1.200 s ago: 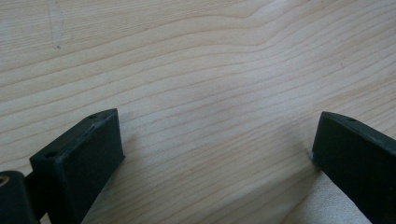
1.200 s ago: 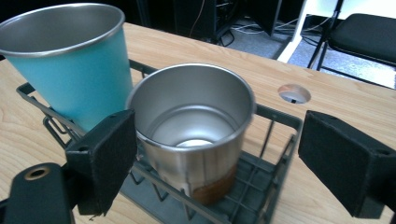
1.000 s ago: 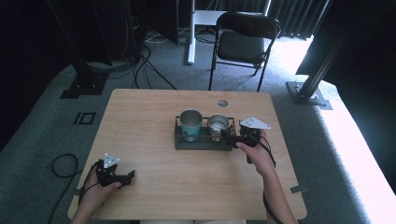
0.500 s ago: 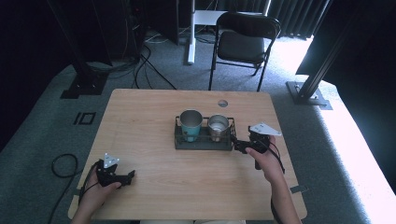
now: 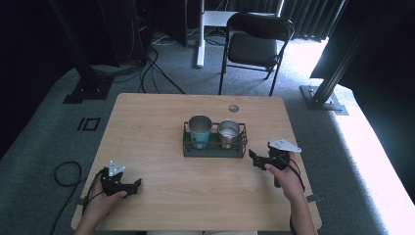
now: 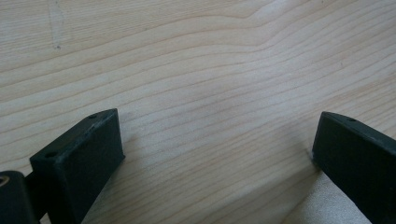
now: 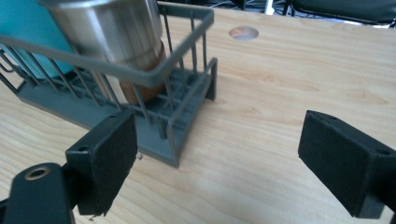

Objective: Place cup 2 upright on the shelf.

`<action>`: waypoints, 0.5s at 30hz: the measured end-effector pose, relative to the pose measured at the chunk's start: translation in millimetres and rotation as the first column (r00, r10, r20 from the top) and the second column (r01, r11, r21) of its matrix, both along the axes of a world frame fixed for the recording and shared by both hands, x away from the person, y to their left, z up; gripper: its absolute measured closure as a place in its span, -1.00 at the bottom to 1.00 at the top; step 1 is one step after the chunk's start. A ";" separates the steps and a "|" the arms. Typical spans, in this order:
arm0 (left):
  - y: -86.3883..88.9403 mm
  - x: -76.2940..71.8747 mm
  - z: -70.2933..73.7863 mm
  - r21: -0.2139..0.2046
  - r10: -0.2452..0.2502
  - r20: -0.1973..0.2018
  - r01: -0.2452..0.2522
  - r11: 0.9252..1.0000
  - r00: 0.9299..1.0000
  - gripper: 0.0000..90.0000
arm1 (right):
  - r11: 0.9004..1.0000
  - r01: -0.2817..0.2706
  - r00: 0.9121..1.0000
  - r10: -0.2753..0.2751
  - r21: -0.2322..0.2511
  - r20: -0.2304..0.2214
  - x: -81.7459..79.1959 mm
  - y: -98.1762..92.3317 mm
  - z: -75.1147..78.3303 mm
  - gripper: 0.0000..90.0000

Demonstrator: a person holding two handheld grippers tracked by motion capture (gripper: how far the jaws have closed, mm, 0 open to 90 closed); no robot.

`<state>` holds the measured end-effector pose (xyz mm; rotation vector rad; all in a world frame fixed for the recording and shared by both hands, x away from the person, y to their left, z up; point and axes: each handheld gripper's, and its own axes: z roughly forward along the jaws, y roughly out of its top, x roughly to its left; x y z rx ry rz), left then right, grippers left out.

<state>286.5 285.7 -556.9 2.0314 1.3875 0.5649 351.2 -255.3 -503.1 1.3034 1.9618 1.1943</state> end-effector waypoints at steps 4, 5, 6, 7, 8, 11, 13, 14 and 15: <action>0.0 0.0 0.0 -0.001 0.000 0.000 0.000 1.000 1.000 -0.94 | 1.000 0.008 1.000 -0.008 -0.008 -0.016 -3.4 -5.1 -7.7 -0.74; 0.0 0.0 0.0 0.000 0.000 0.000 0.000 1.000 1.000 -0.94 | 1.000 0.010 1.000 -0.010 -0.014 -0.020 -4.1 -6.2 -9.7 -0.74; 0.1 0.0 0.0 0.000 -0.001 0.000 0.001 1.000 1.000 -0.94 | 1.000 0.009 1.000 -0.010 -0.022 -0.023 -4.7 -7.3 -11.8 -0.74; 0.1 0.0 0.0 0.000 -0.001 0.000 0.001 1.000 1.000 -0.94 | 0.999 0.008 1.000 -0.009 -0.033 -0.026 -5.4 -8.2 -13.8 -0.74; 0.1 0.1 0.0 0.000 -0.001 0.000 0.001 1.000 1.000 -0.94 | 0.999 0.006 1.000 -0.007 -0.046 -0.029 -6.0 -9.1 -15.9 -0.74; 0.0 0.1 0.0 0.000 -0.001 0.000 0.001 1.000 1.000 -0.94 | 0.999 0.014 0.999 -0.016 -0.041 -0.046 -7.7 -12.1 -21.5 -0.74; 0.1 0.0 0.0 0.000 -0.001 0.000 0.001 1.000 1.000 -0.94 | 0.999 0.025 0.998 -0.027 -0.040 -0.056 -8.8 -14.5 -24.8 -0.74; 0.1 0.1 0.0 0.000 -0.001 0.000 0.001 1.000 1.000 -0.94 | 0.999 0.031 0.998 -0.033 -0.038 -0.060 -9.4 -15.9 -26.4 -0.74; 0.0 0.0 0.0 0.000 -0.001 0.000 0.001 1.000 1.000 -0.94 | 0.999 0.040 0.997 -0.042 -0.034 -0.067 -10.1 -17.4 -28.0 -0.74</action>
